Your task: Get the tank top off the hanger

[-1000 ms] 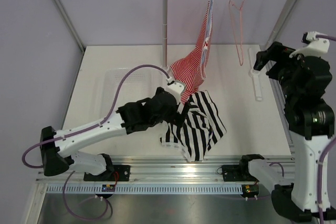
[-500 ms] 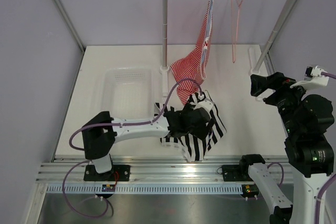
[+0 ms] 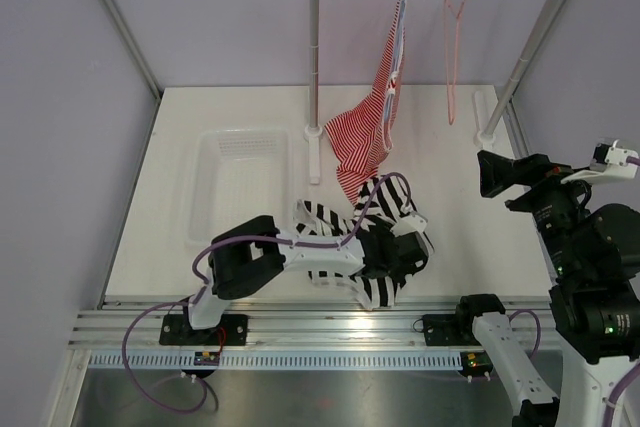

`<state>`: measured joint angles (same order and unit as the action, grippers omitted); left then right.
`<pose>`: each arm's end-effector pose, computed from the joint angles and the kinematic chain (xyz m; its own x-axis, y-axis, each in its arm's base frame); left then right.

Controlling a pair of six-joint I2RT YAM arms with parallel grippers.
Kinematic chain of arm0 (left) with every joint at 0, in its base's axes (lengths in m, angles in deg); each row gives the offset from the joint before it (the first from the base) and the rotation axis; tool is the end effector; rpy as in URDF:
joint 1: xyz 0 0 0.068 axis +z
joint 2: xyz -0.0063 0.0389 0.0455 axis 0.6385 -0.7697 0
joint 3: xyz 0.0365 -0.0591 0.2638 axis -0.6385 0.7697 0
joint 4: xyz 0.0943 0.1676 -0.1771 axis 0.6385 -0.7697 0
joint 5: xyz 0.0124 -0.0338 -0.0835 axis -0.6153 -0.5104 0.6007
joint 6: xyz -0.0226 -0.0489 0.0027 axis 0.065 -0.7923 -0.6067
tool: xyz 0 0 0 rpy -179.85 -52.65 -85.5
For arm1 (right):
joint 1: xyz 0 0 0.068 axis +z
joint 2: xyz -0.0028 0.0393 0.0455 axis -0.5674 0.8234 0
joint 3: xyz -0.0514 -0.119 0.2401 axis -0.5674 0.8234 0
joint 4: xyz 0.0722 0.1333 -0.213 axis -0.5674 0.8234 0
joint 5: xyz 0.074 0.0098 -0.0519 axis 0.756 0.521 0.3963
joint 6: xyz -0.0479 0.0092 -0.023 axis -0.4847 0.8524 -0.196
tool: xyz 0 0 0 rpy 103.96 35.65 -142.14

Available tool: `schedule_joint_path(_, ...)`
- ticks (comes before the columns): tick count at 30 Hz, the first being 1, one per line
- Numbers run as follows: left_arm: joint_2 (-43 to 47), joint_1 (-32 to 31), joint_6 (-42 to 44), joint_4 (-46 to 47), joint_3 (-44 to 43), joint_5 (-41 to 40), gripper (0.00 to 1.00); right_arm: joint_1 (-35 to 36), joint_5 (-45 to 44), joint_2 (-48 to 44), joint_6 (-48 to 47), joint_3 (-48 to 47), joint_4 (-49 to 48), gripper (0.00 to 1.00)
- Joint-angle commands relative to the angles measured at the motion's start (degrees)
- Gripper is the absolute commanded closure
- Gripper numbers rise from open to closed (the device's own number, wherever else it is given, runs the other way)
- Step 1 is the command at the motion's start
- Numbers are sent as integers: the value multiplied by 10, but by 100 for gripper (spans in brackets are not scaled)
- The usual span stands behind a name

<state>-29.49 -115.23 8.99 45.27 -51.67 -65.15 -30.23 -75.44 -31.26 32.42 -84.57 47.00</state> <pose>0.1213 -0.4115 0.1600 -0.6194 0.4816 -0.6201 0.5908 0.8060 0.0359 0.0436 0.0047 0.4802 -0.0030 0.3390 -0.9408 -0.1204 0.9338 0.3369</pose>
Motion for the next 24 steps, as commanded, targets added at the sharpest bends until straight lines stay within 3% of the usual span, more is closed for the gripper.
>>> schedule_joint_path(1, -7, -12, -17, -4, -20, -26, 43, -3, -7, -6, -17, -31, -8, 1)
schedule_joint_path(3, 17, -20, -17, -5, -18, -37, 59, -3, -15, -8, -21, -39, -7, 0)
schedule_joint_path(7, 71, -28, -11, -26, -25, -47, 100, -2, -15, -7, -25, -46, -5, 1)
schedule_joint_path(16, 311, -41, 10, -61, 0, -162, 100, -2, -34, -11, -33, -49, -4, 0)
schedule_joint_path(24, 404, -40, 11, -240, -88, -315, 100, -2, -36, -10, -34, -54, -7, 0)
